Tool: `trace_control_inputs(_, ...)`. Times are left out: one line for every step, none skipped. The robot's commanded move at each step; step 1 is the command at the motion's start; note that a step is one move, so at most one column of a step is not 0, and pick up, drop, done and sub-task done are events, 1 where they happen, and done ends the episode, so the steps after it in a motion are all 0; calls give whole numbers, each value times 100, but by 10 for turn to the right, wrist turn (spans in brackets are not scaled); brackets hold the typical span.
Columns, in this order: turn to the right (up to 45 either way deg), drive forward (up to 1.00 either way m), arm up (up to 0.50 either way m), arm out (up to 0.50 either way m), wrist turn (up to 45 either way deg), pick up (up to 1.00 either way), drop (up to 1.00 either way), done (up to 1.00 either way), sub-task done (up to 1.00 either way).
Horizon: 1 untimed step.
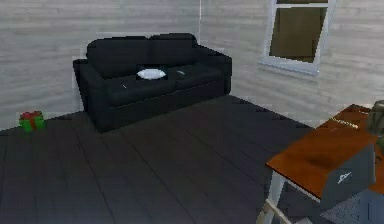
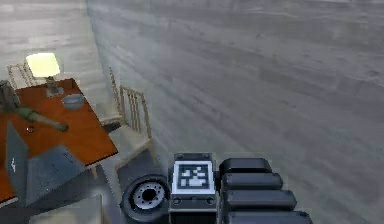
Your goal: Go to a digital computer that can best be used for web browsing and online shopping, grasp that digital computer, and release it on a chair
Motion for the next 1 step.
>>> trace_control_inputs(0, 60, 0, 0, 0, 0, 0, 0, 0)
